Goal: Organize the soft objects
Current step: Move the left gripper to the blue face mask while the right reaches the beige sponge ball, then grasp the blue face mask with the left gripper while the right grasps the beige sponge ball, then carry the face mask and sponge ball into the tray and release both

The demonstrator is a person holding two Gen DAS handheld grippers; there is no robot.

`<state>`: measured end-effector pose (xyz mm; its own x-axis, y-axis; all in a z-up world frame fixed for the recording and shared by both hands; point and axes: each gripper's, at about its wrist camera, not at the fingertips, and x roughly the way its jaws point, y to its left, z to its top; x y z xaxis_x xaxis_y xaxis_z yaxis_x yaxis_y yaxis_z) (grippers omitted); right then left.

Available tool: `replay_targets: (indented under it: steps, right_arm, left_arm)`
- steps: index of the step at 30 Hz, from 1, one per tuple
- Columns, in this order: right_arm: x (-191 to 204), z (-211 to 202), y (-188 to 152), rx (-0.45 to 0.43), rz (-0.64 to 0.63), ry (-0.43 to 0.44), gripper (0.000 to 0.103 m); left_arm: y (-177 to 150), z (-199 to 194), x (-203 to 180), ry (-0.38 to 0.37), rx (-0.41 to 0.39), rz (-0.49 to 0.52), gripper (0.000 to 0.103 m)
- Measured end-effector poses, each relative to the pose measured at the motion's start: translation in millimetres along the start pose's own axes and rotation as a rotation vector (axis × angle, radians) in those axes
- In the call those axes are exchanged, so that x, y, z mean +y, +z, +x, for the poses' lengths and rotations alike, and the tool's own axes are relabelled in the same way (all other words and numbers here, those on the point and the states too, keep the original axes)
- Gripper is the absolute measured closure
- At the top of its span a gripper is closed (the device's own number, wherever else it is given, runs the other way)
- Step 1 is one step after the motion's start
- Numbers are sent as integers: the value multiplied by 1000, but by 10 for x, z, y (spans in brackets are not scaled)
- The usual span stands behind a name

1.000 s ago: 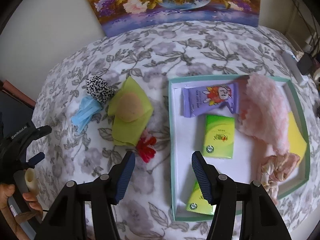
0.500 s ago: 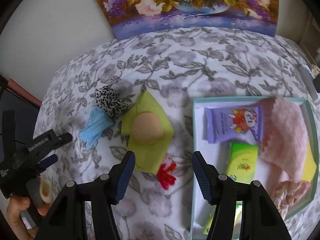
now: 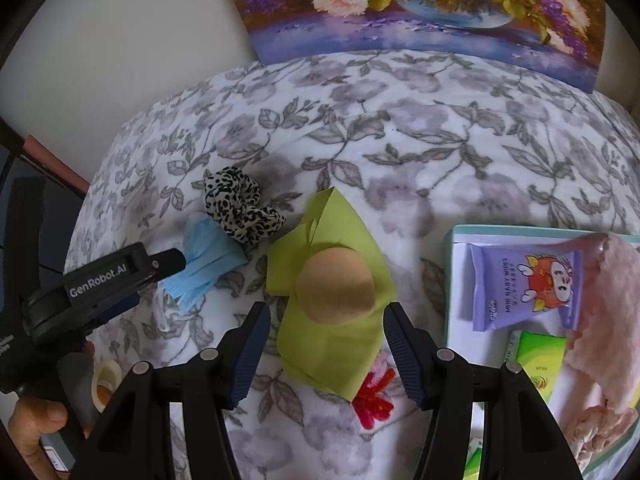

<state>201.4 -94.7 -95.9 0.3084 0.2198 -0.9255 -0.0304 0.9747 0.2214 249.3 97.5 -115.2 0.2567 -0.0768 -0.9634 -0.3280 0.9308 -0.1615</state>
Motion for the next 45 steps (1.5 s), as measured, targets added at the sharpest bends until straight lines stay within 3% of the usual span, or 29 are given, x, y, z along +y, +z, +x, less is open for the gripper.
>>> replay_targets:
  steps: [16, 22, 25, 32, 36, 45]
  right_arm:
    - [-18, 339, 1, 57, -23, -28, 40]
    - [-62, 432, -5, 73, -10, -30, 47]
    - [-74, 441, -10, 71, -9, -33, 51]
    - [-69, 404, -10, 64, -13, -37, 52]
    - [-55, 297, 16, 49, -16, -34, 52]
    - [-22, -73, 34, -11, -23, -27, 52]
  left_arm:
    - [-34, 355, -171, -27, 46, 26, 17]
    - [-49, 378, -198, -17, 29, 32, 20]
    - [-58, 374, -216, -5, 23, 42, 31]
    - [-23, 317, -211, -25, 13, 61, 73]
    - [-28, 259, -239, -80, 12, 64, 79]
    - [-28, -95, -239, -93, -57, 73, 80]
